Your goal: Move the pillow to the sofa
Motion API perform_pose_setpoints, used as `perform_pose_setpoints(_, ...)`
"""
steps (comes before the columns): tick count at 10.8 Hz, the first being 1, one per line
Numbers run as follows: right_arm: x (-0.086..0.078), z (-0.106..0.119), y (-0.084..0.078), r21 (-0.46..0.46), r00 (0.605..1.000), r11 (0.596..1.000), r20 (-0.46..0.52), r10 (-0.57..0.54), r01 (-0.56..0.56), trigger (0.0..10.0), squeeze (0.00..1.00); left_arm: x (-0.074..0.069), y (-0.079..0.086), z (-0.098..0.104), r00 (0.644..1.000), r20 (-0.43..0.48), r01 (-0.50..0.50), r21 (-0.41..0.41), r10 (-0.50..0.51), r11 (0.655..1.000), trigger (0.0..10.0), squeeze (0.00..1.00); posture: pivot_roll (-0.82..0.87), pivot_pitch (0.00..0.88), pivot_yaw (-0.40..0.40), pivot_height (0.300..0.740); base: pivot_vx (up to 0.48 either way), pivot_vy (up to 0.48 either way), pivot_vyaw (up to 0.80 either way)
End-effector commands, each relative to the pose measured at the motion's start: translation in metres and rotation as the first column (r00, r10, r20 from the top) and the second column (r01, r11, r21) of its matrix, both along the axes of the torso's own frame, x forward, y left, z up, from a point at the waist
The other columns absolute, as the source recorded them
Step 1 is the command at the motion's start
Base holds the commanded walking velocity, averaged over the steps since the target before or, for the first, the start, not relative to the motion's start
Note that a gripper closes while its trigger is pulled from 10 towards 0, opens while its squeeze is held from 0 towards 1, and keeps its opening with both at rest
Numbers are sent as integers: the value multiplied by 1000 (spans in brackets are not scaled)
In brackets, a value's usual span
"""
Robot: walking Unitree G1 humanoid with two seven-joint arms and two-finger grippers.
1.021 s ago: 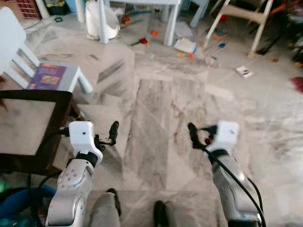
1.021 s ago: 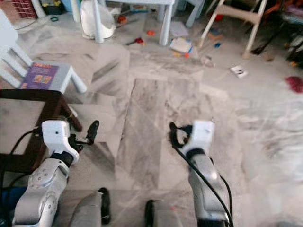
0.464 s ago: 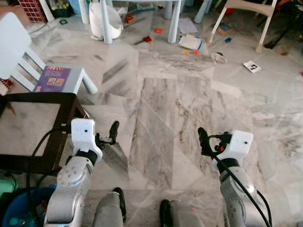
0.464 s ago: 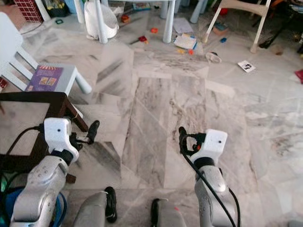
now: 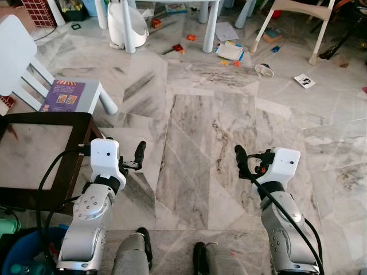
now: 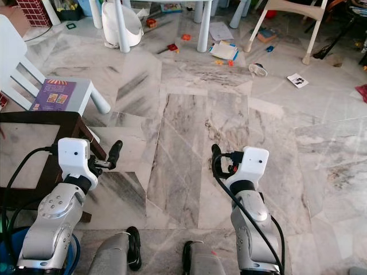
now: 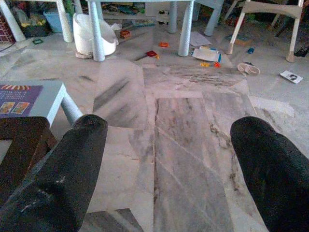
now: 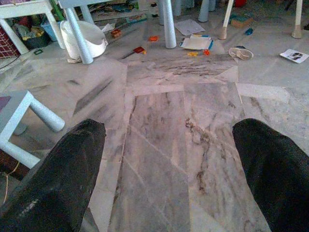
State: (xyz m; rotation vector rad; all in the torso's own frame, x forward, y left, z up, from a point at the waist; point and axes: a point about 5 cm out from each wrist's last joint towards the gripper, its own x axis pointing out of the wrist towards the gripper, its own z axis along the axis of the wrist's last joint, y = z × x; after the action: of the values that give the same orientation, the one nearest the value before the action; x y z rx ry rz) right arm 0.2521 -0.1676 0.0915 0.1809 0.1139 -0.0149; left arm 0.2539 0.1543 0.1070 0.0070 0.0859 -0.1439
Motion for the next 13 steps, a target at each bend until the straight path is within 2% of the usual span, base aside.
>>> perform_pose_setpoints(1,-3,-6,-2,-4,1000,1000,-25,-11,11,10000,0,-2,-1,-4,1000,-16,7,4,-7,1000,10000,0,8,151,-33,740,0,0,0)
perform_pose_setpoints(13,-3,-6,-2,-4,1000,1000,-25,-11,11,10000,0,-2,-1,-4,1000,-16,7,4,-7,1000,10000,0,8,151,-33,740,0,0,0)
